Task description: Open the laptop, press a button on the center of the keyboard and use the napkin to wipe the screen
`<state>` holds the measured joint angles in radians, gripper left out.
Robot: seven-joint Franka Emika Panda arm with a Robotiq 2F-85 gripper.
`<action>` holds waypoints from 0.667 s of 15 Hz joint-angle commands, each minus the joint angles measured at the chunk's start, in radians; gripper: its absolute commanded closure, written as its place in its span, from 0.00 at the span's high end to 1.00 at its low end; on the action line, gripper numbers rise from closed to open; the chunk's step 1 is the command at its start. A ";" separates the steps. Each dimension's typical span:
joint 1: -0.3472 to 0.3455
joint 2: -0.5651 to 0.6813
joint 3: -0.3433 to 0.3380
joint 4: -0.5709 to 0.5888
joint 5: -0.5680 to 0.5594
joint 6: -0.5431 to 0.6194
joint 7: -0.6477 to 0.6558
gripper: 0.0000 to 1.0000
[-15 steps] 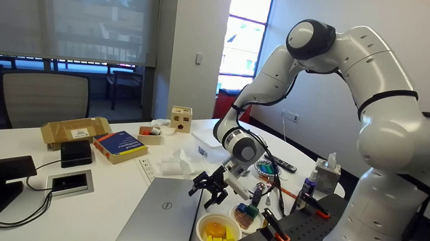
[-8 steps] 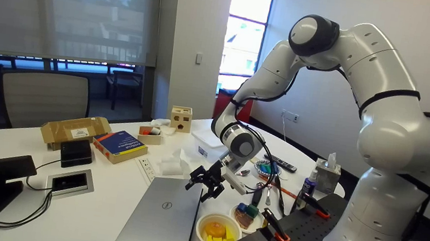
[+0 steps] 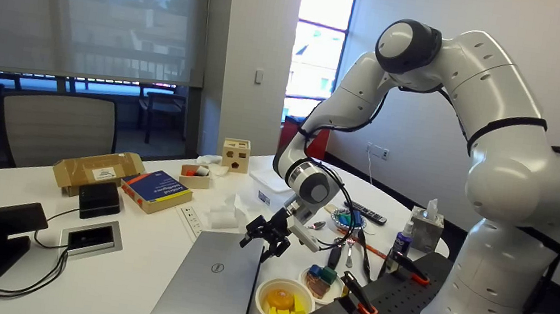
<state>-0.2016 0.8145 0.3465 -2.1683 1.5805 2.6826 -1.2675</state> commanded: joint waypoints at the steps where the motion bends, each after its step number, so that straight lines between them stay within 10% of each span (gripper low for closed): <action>1: 0.000 -0.002 0.002 0.011 -0.032 -0.021 0.029 1.00; 10: -0.020 -0.014 0.015 0.016 -0.117 -0.093 0.018 1.00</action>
<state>-0.2067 0.8199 0.3450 -2.1620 1.4833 2.6469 -1.2544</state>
